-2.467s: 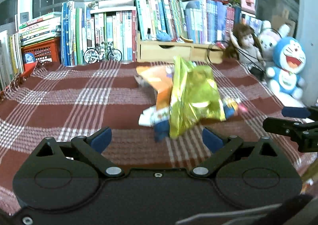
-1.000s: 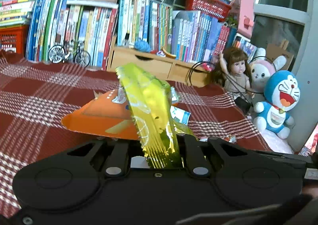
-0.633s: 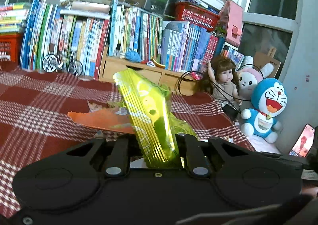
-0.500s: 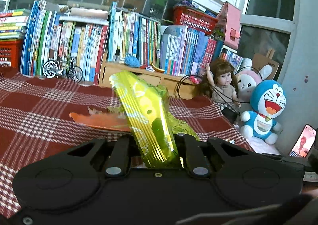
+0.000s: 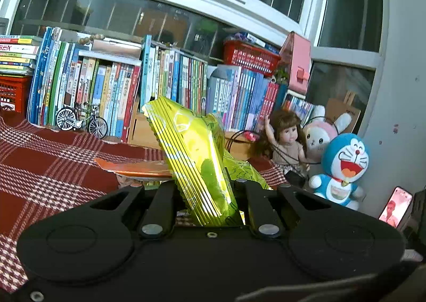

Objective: Collect trash
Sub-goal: 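Lift both held items and carry them toward the black trash bag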

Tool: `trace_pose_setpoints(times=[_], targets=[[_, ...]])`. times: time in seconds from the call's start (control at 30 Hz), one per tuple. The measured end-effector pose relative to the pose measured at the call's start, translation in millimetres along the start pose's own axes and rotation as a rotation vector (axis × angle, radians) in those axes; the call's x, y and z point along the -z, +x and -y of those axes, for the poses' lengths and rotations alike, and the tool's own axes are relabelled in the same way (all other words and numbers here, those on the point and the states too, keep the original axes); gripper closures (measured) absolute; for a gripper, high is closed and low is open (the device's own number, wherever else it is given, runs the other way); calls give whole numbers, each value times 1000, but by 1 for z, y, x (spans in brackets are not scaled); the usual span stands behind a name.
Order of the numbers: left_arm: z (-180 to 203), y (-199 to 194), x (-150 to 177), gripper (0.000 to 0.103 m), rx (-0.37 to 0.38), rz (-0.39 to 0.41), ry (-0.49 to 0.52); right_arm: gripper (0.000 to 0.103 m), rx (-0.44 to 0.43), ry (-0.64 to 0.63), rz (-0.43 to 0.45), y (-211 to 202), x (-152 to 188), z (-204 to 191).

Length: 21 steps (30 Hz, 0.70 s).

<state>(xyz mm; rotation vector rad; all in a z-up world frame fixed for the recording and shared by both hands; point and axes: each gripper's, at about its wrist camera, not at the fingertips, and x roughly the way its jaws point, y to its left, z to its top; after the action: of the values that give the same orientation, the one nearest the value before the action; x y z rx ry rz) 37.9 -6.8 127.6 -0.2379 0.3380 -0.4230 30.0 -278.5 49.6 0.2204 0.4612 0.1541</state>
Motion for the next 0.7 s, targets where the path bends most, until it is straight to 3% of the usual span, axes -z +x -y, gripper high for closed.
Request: trace_pose_setpoints(times=[0.33,0.7], targets=[[5,-50,1,91,28,36,37,68,-70,-19,13,-26,7,-13],[2,-129,40,91,60,22,107,68,-165,-70,-6,-68,32,-33]])
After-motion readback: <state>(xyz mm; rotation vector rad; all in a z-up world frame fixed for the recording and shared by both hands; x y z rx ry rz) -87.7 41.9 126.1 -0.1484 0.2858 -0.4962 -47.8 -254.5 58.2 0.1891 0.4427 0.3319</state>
